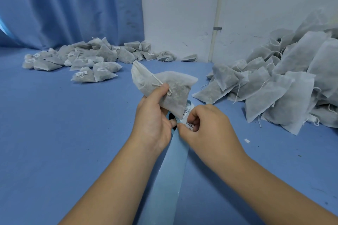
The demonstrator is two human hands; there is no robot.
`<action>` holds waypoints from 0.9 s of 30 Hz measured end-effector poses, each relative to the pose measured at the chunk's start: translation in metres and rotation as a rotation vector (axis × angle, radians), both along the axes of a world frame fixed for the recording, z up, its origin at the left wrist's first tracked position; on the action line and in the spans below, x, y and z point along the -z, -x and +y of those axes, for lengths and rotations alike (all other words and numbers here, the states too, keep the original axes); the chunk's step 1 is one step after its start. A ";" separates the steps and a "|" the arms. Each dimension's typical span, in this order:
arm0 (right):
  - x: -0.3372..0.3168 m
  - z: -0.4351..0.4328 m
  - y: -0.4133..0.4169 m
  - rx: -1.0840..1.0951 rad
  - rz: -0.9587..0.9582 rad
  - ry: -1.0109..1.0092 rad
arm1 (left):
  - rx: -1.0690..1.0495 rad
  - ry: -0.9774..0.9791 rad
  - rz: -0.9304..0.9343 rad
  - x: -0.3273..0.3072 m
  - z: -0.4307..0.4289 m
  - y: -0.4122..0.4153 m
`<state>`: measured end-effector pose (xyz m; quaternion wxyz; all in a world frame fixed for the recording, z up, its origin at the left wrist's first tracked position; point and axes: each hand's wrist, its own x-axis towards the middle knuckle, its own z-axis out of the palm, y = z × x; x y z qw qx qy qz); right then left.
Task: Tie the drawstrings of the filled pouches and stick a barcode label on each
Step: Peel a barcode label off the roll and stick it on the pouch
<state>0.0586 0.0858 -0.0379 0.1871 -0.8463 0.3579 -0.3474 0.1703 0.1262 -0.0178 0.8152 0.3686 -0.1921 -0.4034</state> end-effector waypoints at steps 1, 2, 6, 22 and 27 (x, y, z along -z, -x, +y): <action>-0.001 0.000 0.000 0.003 0.004 0.000 | 0.000 0.000 0.002 0.000 0.000 0.000; -0.001 0.001 -0.001 0.005 0.004 -0.002 | 0.001 0.003 0.006 0.001 0.000 0.000; -0.004 0.001 -0.002 0.018 0.011 -0.007 | 0.007 0.016 0.005 0.002 0.000 -0.001; -0.004 -0.002 -0.001 -0.009 -0.003 0.004 | 0.031 0.040 -0.003 0.001 0.001 -0.002; -0.004 -0.004 0.000 -0.035 -0.029 -0.038 | 0.030 0.046 0.000 0.002 0.001 -0.003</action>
